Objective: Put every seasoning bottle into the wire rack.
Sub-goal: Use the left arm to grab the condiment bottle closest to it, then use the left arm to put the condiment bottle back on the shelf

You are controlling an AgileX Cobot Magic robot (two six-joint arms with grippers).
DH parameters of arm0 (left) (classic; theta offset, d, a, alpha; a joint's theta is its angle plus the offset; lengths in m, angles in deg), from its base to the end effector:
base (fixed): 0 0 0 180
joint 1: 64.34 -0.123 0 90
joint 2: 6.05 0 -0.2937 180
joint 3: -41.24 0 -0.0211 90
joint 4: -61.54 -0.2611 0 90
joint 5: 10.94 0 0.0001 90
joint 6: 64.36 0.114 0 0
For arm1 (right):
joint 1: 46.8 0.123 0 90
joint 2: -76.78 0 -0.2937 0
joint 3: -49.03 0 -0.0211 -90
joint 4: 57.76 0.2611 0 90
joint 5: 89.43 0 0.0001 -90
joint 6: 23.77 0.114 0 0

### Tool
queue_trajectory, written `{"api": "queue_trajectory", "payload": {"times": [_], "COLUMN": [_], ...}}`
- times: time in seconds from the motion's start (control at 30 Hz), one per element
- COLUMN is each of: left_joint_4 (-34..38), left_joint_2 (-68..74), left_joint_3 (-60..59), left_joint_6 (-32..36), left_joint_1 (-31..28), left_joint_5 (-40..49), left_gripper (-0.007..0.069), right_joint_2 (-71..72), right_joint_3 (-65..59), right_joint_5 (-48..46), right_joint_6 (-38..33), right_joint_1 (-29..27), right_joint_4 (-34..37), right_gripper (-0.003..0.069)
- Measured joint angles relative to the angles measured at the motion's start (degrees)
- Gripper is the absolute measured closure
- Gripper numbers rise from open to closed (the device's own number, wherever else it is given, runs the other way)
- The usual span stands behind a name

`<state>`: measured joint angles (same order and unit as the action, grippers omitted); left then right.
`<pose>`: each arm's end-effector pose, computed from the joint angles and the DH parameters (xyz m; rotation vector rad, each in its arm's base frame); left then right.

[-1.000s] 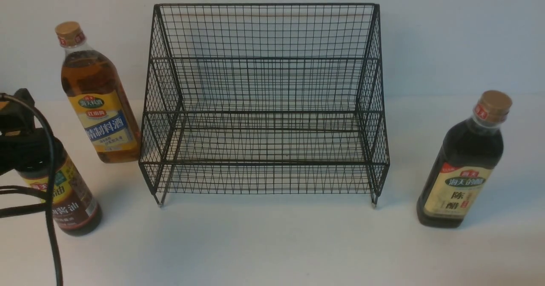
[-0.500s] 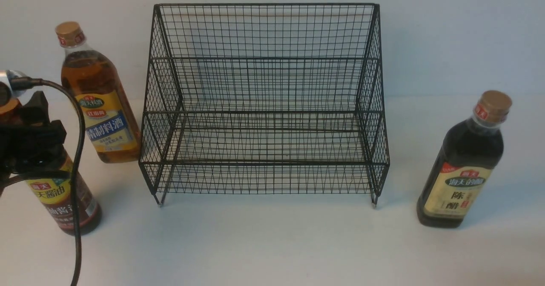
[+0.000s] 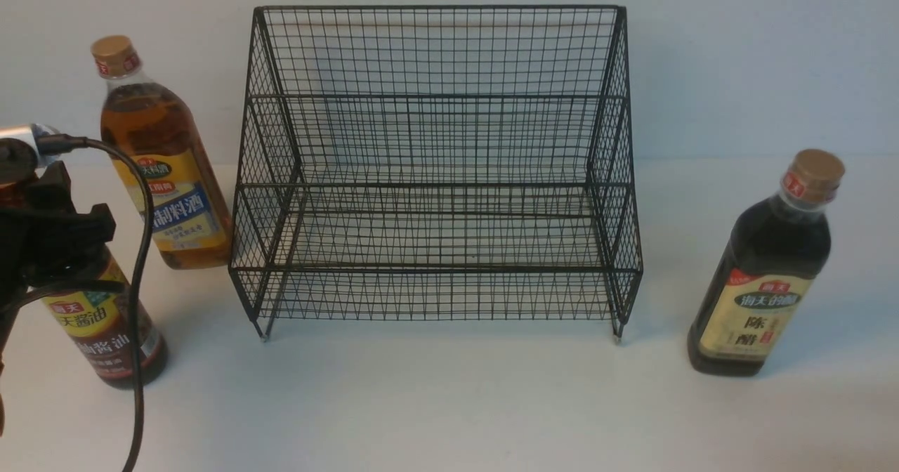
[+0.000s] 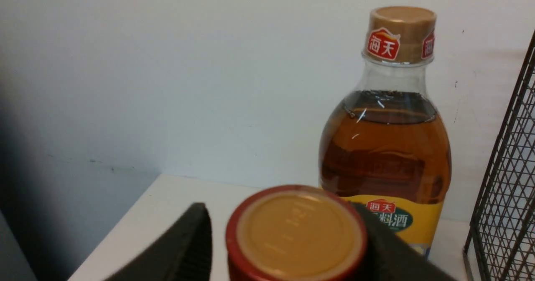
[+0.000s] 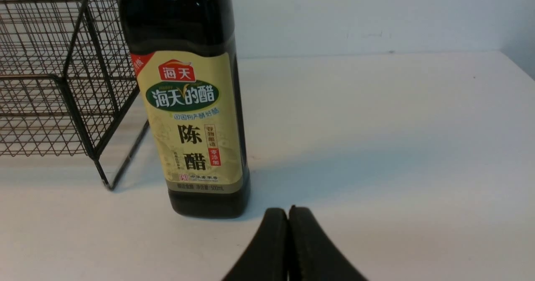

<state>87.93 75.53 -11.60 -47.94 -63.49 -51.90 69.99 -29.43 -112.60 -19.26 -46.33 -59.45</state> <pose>0.2671 0.0292 0.2333 -0.2691 1.6618 0.1837 0.0750 -0.0007 0.1643 0.0490 1.8916 0.0298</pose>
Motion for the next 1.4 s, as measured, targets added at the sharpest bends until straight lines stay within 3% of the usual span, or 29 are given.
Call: {"api": "queue_trajectory", "payload": {"times": [0.03, 0.37, 0.6, 1.1, 1.4], "left_joint_4": [0.0, -1.68, -10.35, -21.68, -22.98], "left_joint_2": [0.43, 1.18, -2.99, -9.51, -10.78], "left_joint_3": [0.0, 0.24, 0.14, 3.26, 11.86], "left_joint_6": [-0.13, -0.68, -3.56, -13.82, -14.33], "left_joint_1": [0.0, 0.0, 0.0, 0.0, 0.0], "left_joint_5": [-0.2, -1.14, 6.13, 16.41, 26.0], "left_gripper": [0.0361, 0.0357, 0.0357, 0.0357, 0.0357], "right_joint_2": [0.0, 0.0, 0.0, 0.0, 0.0], "right_joint_3": [0.0, 0.0, 0.0, 0.0, 0.0], "right_joint_5": [0.0, 0.0, 0.0, 0.0, 0.0], "right_joint_6": [0.0, 0.0, 0.0, 0.0, 0.0], "right_joint_1": [0.0, 0.0, 0.0, 0.0, 0.0], "right_joint_4": [0.0, 0.0, 0.0, 0.0, 0.0], "right_gripper": [0.0671, 0.0671, 0.0671, 0.0671, 0.0671]}}
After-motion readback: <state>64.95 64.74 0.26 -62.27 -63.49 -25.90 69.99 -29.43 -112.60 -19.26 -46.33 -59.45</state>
